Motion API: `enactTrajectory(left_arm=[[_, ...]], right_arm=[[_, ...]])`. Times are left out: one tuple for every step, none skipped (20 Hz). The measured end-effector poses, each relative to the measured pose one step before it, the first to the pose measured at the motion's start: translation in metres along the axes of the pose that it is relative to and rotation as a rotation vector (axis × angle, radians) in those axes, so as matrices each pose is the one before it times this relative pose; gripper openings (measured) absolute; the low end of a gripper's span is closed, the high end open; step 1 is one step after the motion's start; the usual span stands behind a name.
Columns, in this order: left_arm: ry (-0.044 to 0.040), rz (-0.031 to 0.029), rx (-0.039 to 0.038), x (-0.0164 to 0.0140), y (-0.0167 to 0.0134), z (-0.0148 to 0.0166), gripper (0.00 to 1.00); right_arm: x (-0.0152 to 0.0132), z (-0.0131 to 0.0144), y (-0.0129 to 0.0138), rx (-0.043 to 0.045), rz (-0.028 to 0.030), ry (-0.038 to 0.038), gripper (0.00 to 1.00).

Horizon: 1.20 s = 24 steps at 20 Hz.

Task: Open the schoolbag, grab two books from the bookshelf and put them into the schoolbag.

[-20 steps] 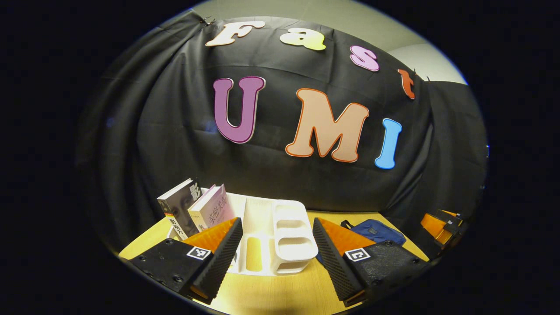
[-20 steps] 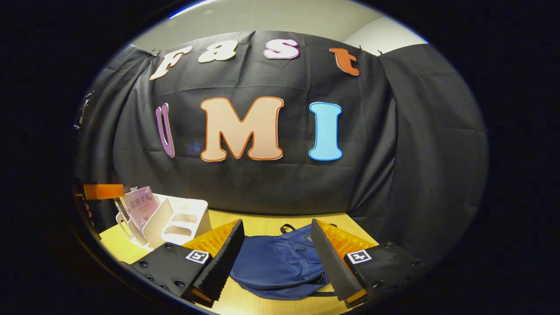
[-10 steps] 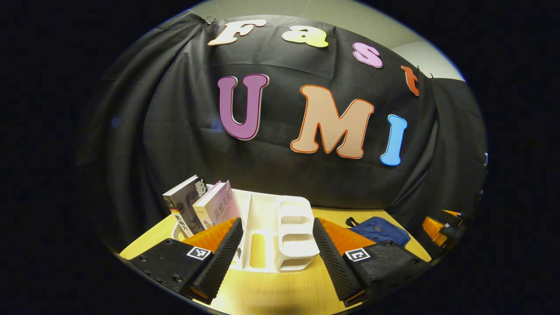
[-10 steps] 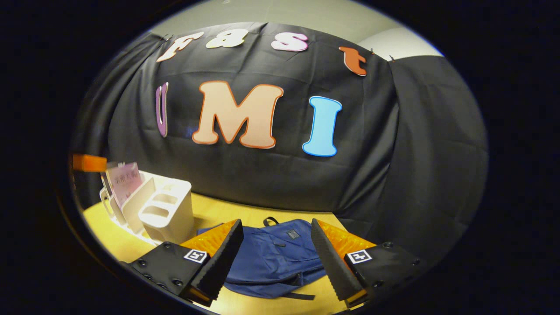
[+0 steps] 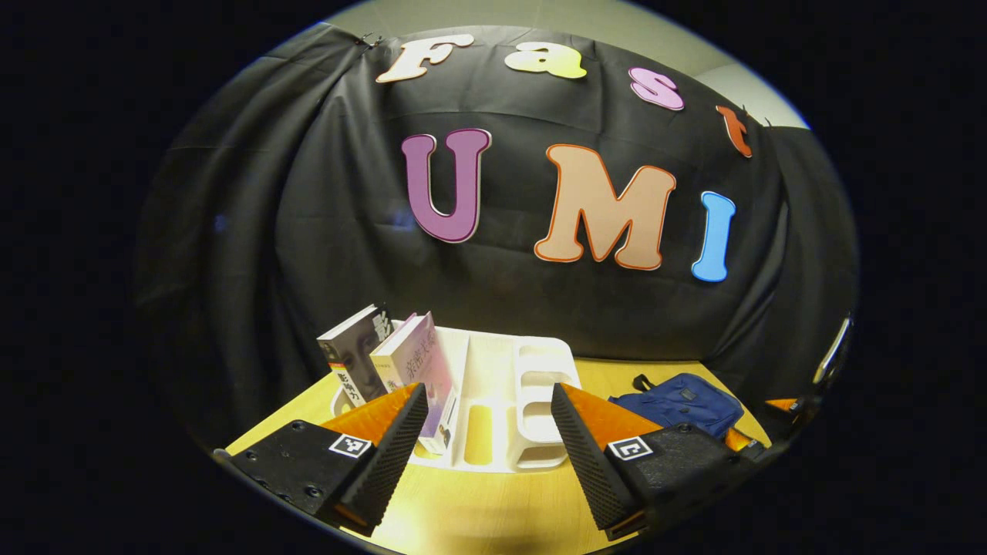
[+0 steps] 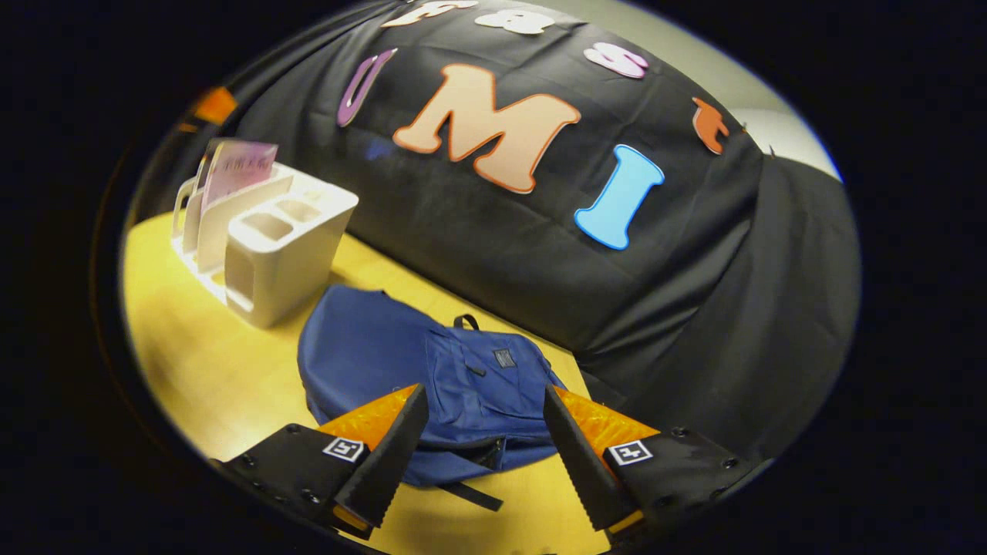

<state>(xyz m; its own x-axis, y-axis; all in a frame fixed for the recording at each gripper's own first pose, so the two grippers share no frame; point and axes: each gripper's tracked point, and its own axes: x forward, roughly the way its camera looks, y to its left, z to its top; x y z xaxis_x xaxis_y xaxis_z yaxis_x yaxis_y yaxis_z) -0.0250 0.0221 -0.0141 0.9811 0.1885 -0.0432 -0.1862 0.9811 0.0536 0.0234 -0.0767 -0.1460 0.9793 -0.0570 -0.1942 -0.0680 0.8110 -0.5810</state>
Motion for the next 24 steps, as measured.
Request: enactTrajectory(left_arm=[[0.00212,0.0111,0.00021,-0.00126,0.00299,-0.00139,0.95],[0.00141,0.01144,0.00002,-0.00149,0.00248,-0.00103,0.95],[0.00351,0.01105,0.00056,-0.00167,0.00305,-0.00068,0.95],[0.00128,0.01416,0.00131,-0.00214,0.00427,0.00001,0.95],[0.00103,0.0085,0.00159,-0.00024,0.00292,-0.00018,0.92],[-0.00075,0.01054,0.00186,-0.00193,0.00307,-0.00094,0.95],[-0.00213,0.00889,0.00144,-0.00116,0.00288,0.0011,0.94],[-0.00045,0.00882,0.00044,-0.00169,0.00259,-0.00091,0.94],[-0.00011,0.00645,-0.00193,-0.00223,0.00245,0.00003,0.94],[-0.00411,0.00746,-0.00234,-0.00171,0.00212,0.00201,0.95],[-0.00249,0.00808,-0.00022,-0.00162,0.00322,0.00087,0.95],[-0.00159,0.00939,0.00209,-0.00143,0.0034,0.00022,0.95],[-0.00295,0.00836,0.00319,-0.00076,0.00309,0.00132,0.94],[-0.00273,0.00903,0.00232,-0.0004,0.00312,-0.00004,0.94],[0.00093,0.00765,0.00071,-0.00129,0.00245,0.00047,0.94],[0.0013,0.00538,-0.00125,-0.00139,0.00219,-0.00058,0.95],[-0.00005,0.0045,-0.00198,-0.00088,0.0013,0.00034,0.94],[0.00016,0.0032,-0.00101,-0.00081,0.00093,-0.00102,0.95],[0.00137,0.00452,0.00086,-0.00051,0.00098,0.00025,0.95],[0.0013,0.00348,0.00148,-0.00028,0.00165,-0.00165,0.94],[0.00079,0.00191,0.00145,-0.00096,0.00039,0.00023,0.95],[-0.00015,0.00168,0.00163,-0.0011,0.00047,-0.00062,0.95],[0.00065,0.00099,0.00198,-0.00012,-0.00012,-0.00029,0.95],[0.00055,0.00203,0.00136,-0.00001,0.00042,-0.00088,0.95]], right_arm=[[0.0009,-0.00851,0.00504,-0.03613,0.00431,0.00496,0.98],[0.00121,-0.00922,0.00625,-0.0322,0.00729,0.00602,0.98],[0.00239,-0.00527,0.00581,-0.02961,0.01105,0.00698,0.98],[0.00288,-0.0072,0.00374,-0.02692,0.00669,0.00464,0.98],[0.00124,-0.0039,0.00367,-0.03053,0.00275,0.00161,0.98],[0.00098,-0.00554,0.00415,-0.03702,-0.00436,0.00105,0.98],[0.00115,-0.00385,0.0029,-0.04475,-0.00807,-0.00104,0.98],[0.00081,-0.00265,0.00171,-0.04508,-0.00653,-0.00138,0.97],[0.00176,-0.00047,0.00381,-0.03854,-0.00054,-0.00532,0.97],[0.00254,-0.00254,0.00431,-0.03228,0.00562,-0.00435,0.97],[0.00129,-0.00162,0.0051,-0.03148,0.00652,-0.00298,0.97],[0.0017,-0.00195,0.00413,-0.03379,0.0029,-0.00363,0.97],[0.00068,-0.00072,0.0039,-0.03389,0.00589,-0.0029,0.97],[0.00181,0.00126,0.00432,-0.03663,0.00354,-0.00844,0.97],[0.00171,0.00123,0.00132,-0.03855,-0.00404,-0.0088,0.97],[0.00227,0.00199,0.00147,-0.03557,-0.00158,-0.00726,0.97],[0.00128,0.00262,-0.00013,-0.02847,-0.00588,-0.01163,0.97],[0.00051,0.0016,0.00048,-0.02249,-0.00483,-0.00979,0.97],[0.00048,0.00194,-0.00043,-0.01568,-0.00394,-0.00652,0.97],[0.00119,0.00038,-0.0002,-0.01001,-0.0023,-0.00278,0.98],[0.00141,0.00125,-0.00018,-0.00306,-0.00221,0.00053,0.98],[0.00282,0.00068,-0.00052,0.00159,-0.00215,0.00209,1.0],[0.00269,0.00137,-0.00075,0.0064,0.00004,0.0008,0.9],[0.00386,0.00277,-0.00115,0.00793,-0.00022,-0.00267,0.89]])
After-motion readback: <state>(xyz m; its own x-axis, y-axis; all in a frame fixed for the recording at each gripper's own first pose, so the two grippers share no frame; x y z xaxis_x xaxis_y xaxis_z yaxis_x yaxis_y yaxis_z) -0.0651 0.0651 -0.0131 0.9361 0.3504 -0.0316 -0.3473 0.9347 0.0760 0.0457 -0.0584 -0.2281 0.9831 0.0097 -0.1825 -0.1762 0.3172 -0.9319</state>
